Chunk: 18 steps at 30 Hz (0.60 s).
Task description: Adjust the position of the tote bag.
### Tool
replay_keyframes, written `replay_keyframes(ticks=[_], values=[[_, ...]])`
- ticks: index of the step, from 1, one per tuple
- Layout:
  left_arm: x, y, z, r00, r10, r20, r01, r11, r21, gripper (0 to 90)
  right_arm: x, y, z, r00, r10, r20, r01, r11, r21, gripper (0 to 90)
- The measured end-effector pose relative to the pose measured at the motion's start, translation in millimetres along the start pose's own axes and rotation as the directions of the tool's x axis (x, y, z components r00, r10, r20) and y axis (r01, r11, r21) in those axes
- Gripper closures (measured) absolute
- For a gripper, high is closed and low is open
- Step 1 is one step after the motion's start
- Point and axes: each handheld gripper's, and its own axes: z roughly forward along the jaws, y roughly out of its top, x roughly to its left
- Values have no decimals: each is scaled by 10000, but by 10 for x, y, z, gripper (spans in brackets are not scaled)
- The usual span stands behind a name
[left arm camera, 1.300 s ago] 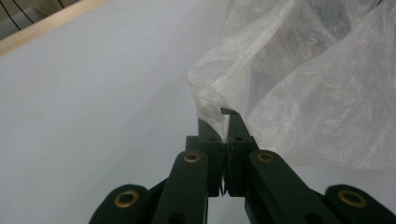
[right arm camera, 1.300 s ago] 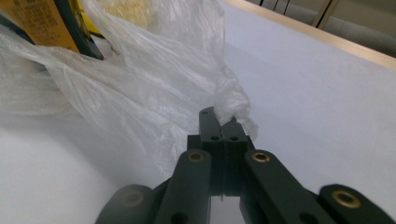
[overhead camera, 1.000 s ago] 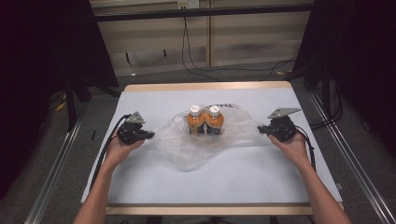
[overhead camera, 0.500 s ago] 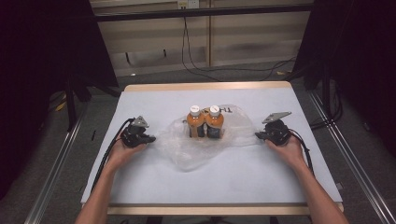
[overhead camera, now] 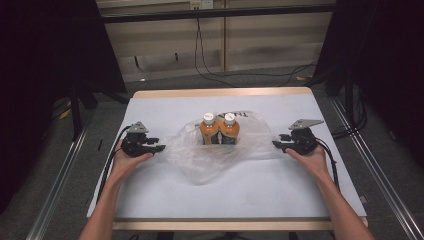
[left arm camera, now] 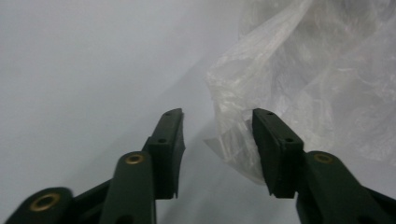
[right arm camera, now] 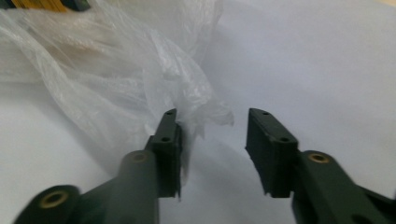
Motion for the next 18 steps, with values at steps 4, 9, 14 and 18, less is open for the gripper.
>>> replay_keyframes(ticks=[4, 9, 14, 18], values=[[-24, 35, -146, 9993, -369, 77, 374, 9967, -719, 383, 39, 44, -103, 9998, 155, -152, -163, 9985, -528, 375], [-71, 47, -255, 9992, -392, 116, 402, 9944, -978, 310, 72, 105, -231, 9998, 121, -185, -140, 9941, -1072, 311], [-47, 41, -388, 9951, -816, 553, 894, 9835, -1570, 225, 103, 199, -371, 9995, 164, -286, -209, 9866, -1618, 285], [-30, 54, -504, 9936, -878, 712, 1010, 9726, -2093, 212, 141, 276, -450, 9992, 109, -391, -188, 9783, -2061, 289]])
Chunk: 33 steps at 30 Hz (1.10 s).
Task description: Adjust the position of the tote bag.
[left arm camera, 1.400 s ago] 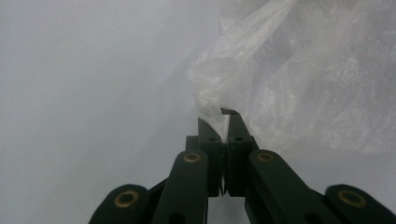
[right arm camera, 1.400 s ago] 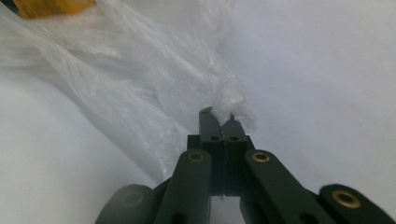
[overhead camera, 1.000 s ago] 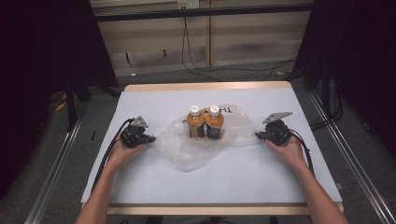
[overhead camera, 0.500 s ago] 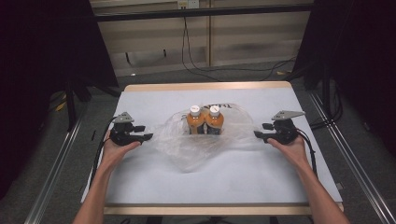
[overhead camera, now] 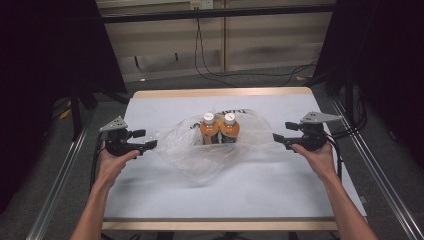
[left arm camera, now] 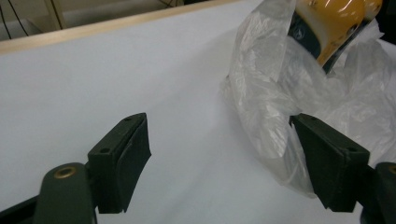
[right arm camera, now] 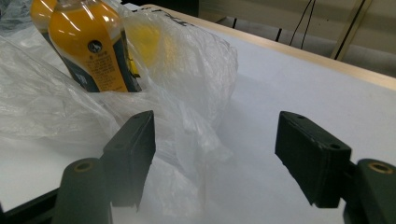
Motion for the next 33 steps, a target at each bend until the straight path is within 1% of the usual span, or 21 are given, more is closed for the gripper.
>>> replay_keyframes(ticks=[1, 7, 10, 13, 16, 18, 19, 20, 21, 22, 23, 24, 25, 26, 27, 28, 29, 30, 31, 32, 33], values=[[-28, 42, -55, 9998, 117, -159, -119, 9998, -136, 209, 19, 26, -13, 10000, -14, -86, 13, 9999, -136, 304], [-97, 159, -149, 9996, 275, -73, -279, 9977, -617, 182, 100, 138, -34, 9994, -150, -310, 135, 9989, -459, 318], [-109, 202, -168, 9999, 55, -116, -66, 9951, -986, 169, 152, 203, -45, 9987, -281, -432, 252, 9975, -665, 325], [-151, 276, -202, 9996, 107, -279, -145, 9899, -1407, 210, 219, 287, -39, 9972, -456, -586, 410, 9962, -772, 350], [-202, 350, -226, 9989, 379, -278, -416, 9885, -1453, 295, 276, 375, -25, 9945, -593, -867, 518, 9949, -865, 372], [-321, 478, -176, 9946, 1037, -54, -1037, 9897, -992, 373, 328, 453, 11, 9901, -783, -1162, 686, 9940, -855, 397], [-321, 478, -176, 9946, 1037, -54, -1037, 9897, -992, 405, 328, 453, 11, 9901, -783, -1162, 686, 9940, -855, 397], [-386, 538, -101, 9902, 1391, 110, -1380, 9880, -697, 405, 350, 478, 33, 9888, -857, -1220, 759, 9937, -823, 411], [-453, 594, 8, 9855, 1657, 371, -1640, 9854, -448, 492, 421, 561, 117, 9821, -1116, -1515, 1049, 9932, -513, 468], [-453, 594, 8, 9855, 1657, 371, -1640, 9854, -448, 505, 421, 561, 117, 9821, -1116, -1515, 1049, 9932, -513, 468], [-503, 636, 137, 9817, 1825, 538, -1817, 9832, -180, 537, 481, 622, 216, 9725, -1347, -1898, 1354, 9908, -92, 529], [-540, 653, 238, 9804, 1857, 663, -1859, 9826, -30, 558, 502, 641, 261, 9703, -1371, -1995, 1434, 9895, 172, 569], [-540, 653, 238, 9804, 1857, 663, -1859, 9826, -30, 579, 502, 641, 261, 9703, -1371, -1995, 1434, 9895, 172, 569], [-558, 664, 315, 9762, 2029, 768, -2045, 9788, 138, 610, 535, 657, 393, 9698, -1575, -1864, 1749, 9812, 811, 679], [-592, 664, 391, 9721, 2178, 872, -2205, 9751, 226, 610, 535, 657, 393, 9698, -1575, -1864, 1749, 9812, 811, 679], [-648, 661, 528, 9624, 2490, 1086, -2561, 9650, 564, 666, 514, 635, 509, 9667, -1579, -2014, 1872, 9728, 1362, 760], [-648, 661, 528, 9624, 2490, 1086, -2561, 9650, 564, 685, 514, 635, 509, 9667, -1579, -2014, 1872, 9728, 1362, 760], [-678, 655, 596, 9593, 2564, 1183, -2661, 9611, 747, 685, 504, 620, 557, 9672, -1642, -1940, 1961, 9676, 1590, 793], [-708, 651, 656, 9572, 2632, 1207, -2750, 9568, 940, 740, 468, 598, 632, 9662, -1557, -2053, 1943, 9635, 1839, 849], [-726, 653, 710, 9530, 2722, 1332, -2873, 9513, 1115, 740, 468, 598, 632, 9662, -1557, -2053, 1943, 9635, 1839, 849], [-758, 666, 795, 9451, 2927, 1455, -3132, 9382, 1471, 779, 452, 597, 687, 9664, -1538, -2061, 1955, 9600, 2002, 887]])
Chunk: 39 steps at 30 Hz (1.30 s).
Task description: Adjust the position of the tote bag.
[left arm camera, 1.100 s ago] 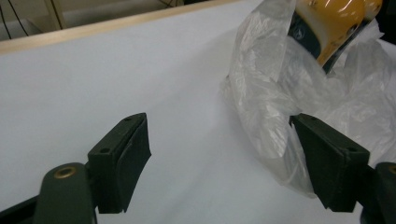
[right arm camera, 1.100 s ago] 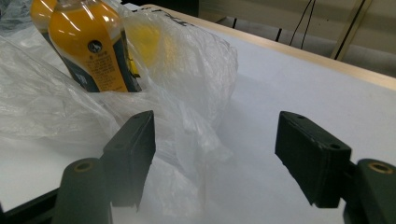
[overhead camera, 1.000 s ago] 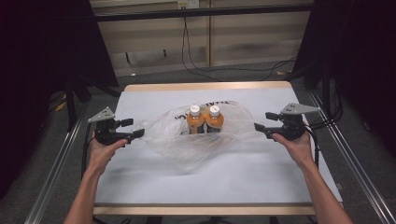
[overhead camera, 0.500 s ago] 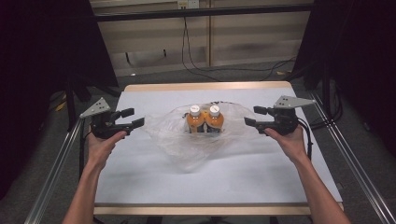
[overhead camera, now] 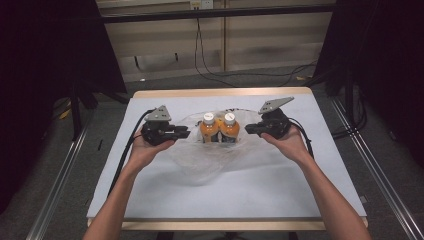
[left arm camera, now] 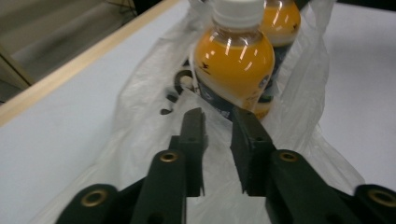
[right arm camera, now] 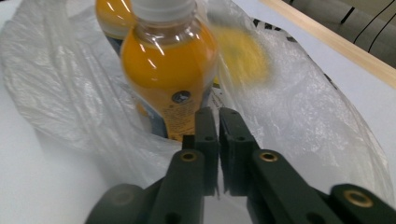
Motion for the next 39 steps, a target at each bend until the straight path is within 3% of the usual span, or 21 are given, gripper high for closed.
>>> replay_keyframes(ticks=[2, 9, 13, 15, 17, 18, 19, 20, 22, 23, 27, 28, 29, 30, 31, 32, 35, 36, 38, 39], values=[[-14, 16, 41, 10000, -12, 94, 11, 10000, 83, 788, -11, 8, 25, 10000, 14, 25, -14, 10000, 94, 893], [-106, 56, 232, 9965, 498, 672, -537, 9968, 587, 872, -43, 55, 232, 9999, 58, -124, -48, 9966, 826, 900], [-85, 44, 350, 9946, 457, 935, -539, 9947, 875, 888, -105, 38, 367, 9997, 199, -128, -180, 9914, 1297, 900], [-99, 39, 410, 9935, 633, 949, -738, 9910, 1115, 877, -173, 11, 485, 9996, 292, -30, -282, 9847, 1719, 900], [-122, 19, 477, 9924, 726, 996, -863, 9862, 1410, 872, -184, 5, 528, 9995, 330, 13, -327, 9830, 1806, 900], [-135, 0, 535, 9932, 850, 789, -984, 9778, 1849, 871, -204, -7, 594, 9994, 356, -40, -342, 9806, 1932, 900], [-135, 0, 535, 9932, 850, 789, -984, 9778, 1849, 871, -204, -7, 594, 9994, 356, -40, -342, 9806, 1932, 900], [-114, -34, 610, 9929, 906, 775, -1060, 9681, 2268, 872, -217, -27, 659, 9994, 350, -4, -341, 9754, 2177, 900], [-107, -50, 630, 9938, 868, 700, -1010, 9667, 2352, 875, -216, -38, 685, 9992, 399, 18, -392, 9702, 2392, 900], [-71, -90, 668, 9943, 844, 648, -984, 9610, 2585, 876, -220, -66, 737, 9992, 403, -35, -380, 9650, 2594, 900], [-44, -164, 730, 9970, 628, 452, -734, 9527, 2950, 876, -243, -121, 773, 9986, 523, -74, -483, 9609, 2728, 900], [-35, -196, 753, 9971, 673, 352, -749, 9468, 3129, 876, -255, -145, 777, 9985, 533, -81, -491, 9603, 2745, 900], [-14, -219, 768, 9951, 873, 460, -978, 9338, 3441, 880, -238, -179, 792, 9995, 322, -15, -303, 9527, 3025, 900], [-19, -253, 791, 9961, 722, 516, -856, 9350, 3442, 890, -231, -196, 799, 9998, 185, -5, -174, 9481, 3174, 900], [-22, -277, 803, 9953, 800, 551, -944, 9317, 3508, 890, -231, -196, 799, 9998, 185, -5, -174, 9481, 3174, 900], [-43, -319, 816, 9955, 806, 505, -934, 9292, 3575, 896, -216, -230, 815, 10000, 10, 59, -30, 9379, 3470, 900], [-33, -333, 800, 9962, 738, 470, -858, 9299, 3576, 900, -226, -244, 803, 10000, -40, 4, 36, 9395, 3426, 900], [-20, -334, 785, 9952, 943, 271, -976, 9217, 3753, 900, -209, -241, 789, 9996, -273, 19, 248, 9323, 3609, 900], [-3, -333, 777, 9949, 977, 245, -996, 9183, 3831, 900, -202, -237, 780, 9992, -396, -36, 381, 9281, 3705, 900], [12, -333, 771, 9938, 1097, 184, -1080, 9132, 3930, 900, -193, -240, 759, 9981, -620, -69, 598, 9196, 3883, 900]])
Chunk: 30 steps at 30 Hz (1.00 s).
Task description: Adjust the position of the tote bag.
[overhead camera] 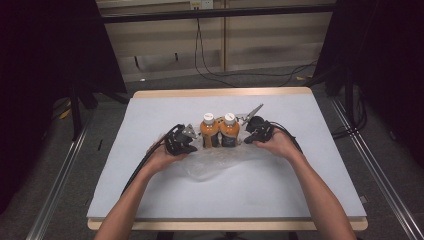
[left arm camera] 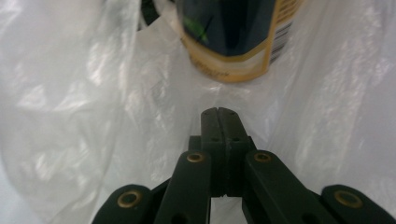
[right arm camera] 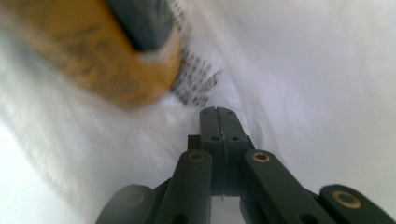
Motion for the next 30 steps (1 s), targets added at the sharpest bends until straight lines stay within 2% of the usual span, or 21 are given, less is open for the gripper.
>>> replay_keyframes(ticks=[1, 2, 3, 4, 5, 6, 7, 8, 10, 11, 12, 14, 15, 18, 19, 22, 23, 25, 26, 30], values=[[17, -4, -6, 10000, -12, -18, 12, 10000, 97, 900, 7, -13, -18, 9999, -125, 25, 125, 9998, 157, 900], [41, -12, -13, 9999, -57, -93, 59, 9998, 190, 900, 14, -47, -58, 9988, -435, 236, 422, 9977, 525, 900], [64, -25, -15, 9997, -213, -117, 215, 9995, 216, 900, 14, -47, -58, 9988, -435, 236, 422, 9977, 525, 900], [103, -39, -21, 9994, -130, -314, 138, 9996, 262, 900, 16, -67, -74, 9991, -380, 189, 368, 9974, 627, 900], [139, -61, -29, 9992, -212, -345, 222, 9994, 282, 900, 7, -87, -92, 9984, -513, 227, 495, 9961, 728, 900], [194, -100, -39, 9990, -392, -198, 396, 9990, 222, 900, -9, -134, -123, 9969, -680, 393, 640, 9933, 965, 900], [200, -106, -38, 9988, -435, -235, 440, 9988, 215, 900, -21, -153, -136, 9966, -719, 404, 674, 9923, 1039, 900], [204, -96, -43, 9987, -187, -481, 205, 9991, 382, 900, -44, -181, -152, 9967, -660, 478, 606, 9924, 1072, 900], [217, -77, -44, 9988, -64, -481, 93, 9982, 597, 900, -99, -236, -182, 9957, -648, 657, 569, 9916, 1158, 900], [221, -67, -39, 9971, 159, -741, -103, 9971, 748, 900, -115, -257, -190, 9952, -646, 736, 556, 9914, 1187, 900], [215, -64, -30, 9957, 147, -913, -68, 9962, 866, 900, -132, -272, -196, 9952, -630, 754, 541, 9919, 1149, 900], [237, -56, -36, 9952, 231, -948, -134, 9947, 1015, 900, -152, -285, -200, 9939, -706, 843, 606, 9914, 1158, 900], [252, -59, -32, 9960, 185, -873, -94, 9946, 1034, 900, -169, -304, -207, 9929, -609, 1025, 484, 9916, 1203, 900], [284, -86, -55, 9951, 106, -981, 16, 9923, 1235, 900, -226, -359, -232, 9932, -512, 1044, 388, 9923, 1173, 900], [296, -107, -60, 9940, 216, -1073, -79, 9919, 1265, 900, -237, -375, -241, 9937, -517, 995, 400, 9924, 1161, 900], [324, -162, -93, 9951, 85, -981, 35, 9926, 1216, 900, -284, -445, -282, 9941, -538, 943, 415, 9909, 1277, 900], [322, -187, -102, 9941, 6, -1081, 131, 9920, 1253, 900, -284, -445, -282, 9941, -538, 943, 415, 9909, 1277, 900], [338, -222, -133, 9937, 43, -1119, 116, 9899, 1416, 900, -280, -474, -311, 9931, -748, 906, 588, 9840, 1684, 900], [351, -271, -154, 9938, 37, -1110, 122, 9898, 1422, 900, -275, -495, -338, 9894, -1114, 928, 909, 9753, 2015, 900], [364, -324, -177, 9944, -60, -1057, 190, 9923, 1225, 900, -255, -526, -355, 9899, -1090, 907, 885, 9747, 2053, 900]])
